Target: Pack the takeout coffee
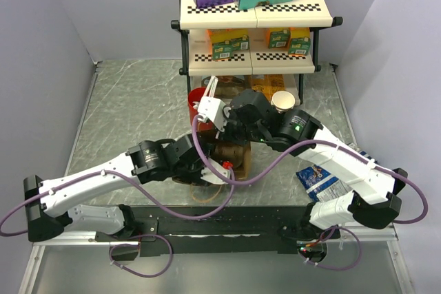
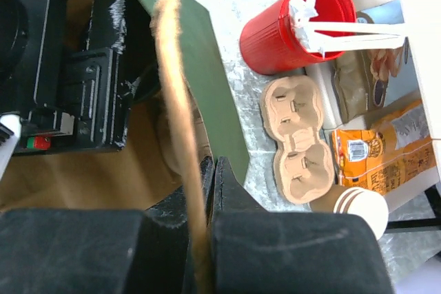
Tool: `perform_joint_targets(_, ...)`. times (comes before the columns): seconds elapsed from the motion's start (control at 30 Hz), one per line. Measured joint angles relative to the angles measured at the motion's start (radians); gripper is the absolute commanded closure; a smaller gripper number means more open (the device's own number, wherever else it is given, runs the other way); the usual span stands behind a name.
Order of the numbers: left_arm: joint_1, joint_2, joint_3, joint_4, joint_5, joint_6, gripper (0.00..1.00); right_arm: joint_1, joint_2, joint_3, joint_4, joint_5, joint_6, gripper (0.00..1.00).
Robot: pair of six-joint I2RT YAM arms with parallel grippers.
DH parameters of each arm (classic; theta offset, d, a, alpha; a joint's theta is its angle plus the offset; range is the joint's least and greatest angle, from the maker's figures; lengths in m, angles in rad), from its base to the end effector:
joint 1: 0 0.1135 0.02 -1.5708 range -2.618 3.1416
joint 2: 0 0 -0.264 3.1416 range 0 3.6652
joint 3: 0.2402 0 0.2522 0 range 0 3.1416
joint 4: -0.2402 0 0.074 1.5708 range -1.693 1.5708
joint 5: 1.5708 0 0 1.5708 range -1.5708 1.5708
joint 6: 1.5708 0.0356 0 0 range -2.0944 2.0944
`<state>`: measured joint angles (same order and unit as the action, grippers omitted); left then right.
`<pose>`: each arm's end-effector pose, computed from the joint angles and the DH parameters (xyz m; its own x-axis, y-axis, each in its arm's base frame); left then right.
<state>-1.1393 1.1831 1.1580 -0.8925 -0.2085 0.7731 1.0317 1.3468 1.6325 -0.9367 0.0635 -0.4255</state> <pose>0.1040 -0.2083 0.3253 0.3462 0.8818 -0.3202 0.8304 -0.1291 0.5421 0.1388 0.2276 0.4311 0.0595 -0.7030 -0.7087 -0.8849 0.2915 -0.3634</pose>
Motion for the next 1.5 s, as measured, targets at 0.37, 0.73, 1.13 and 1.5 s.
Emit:
perform_joint_targets(0.37, 0.0, -0.042, -0.163, 0.117, -0.004, -0.074, 0.99, 0.007, 0.003, -0.05, 0.018, -0.012, -0.005, 1.0)
perform_joint_targets(0.73, 0.006, -0.074, -0.227, 0.211, -0.076, -0.132, 0.99, 0.035, 0.003, -0.055, 0.024, -0.026, -0.001, 1.0)
perform_joint_targets(1.13, 0.055, -0.104, -0.253, 0.273, -0.132, -0.13, 0.99, 0.035, 0.002, -0.055, 0.027, -0.024, 0.043, 1.0)
perform_joint_targets(1.5, 0.054, -0.145, -0.359, 0.378, -0.15, -0.104, 0.99, 0.033, 0.002, -0.055, 0.04, -0.034, 0.043, 1.0)
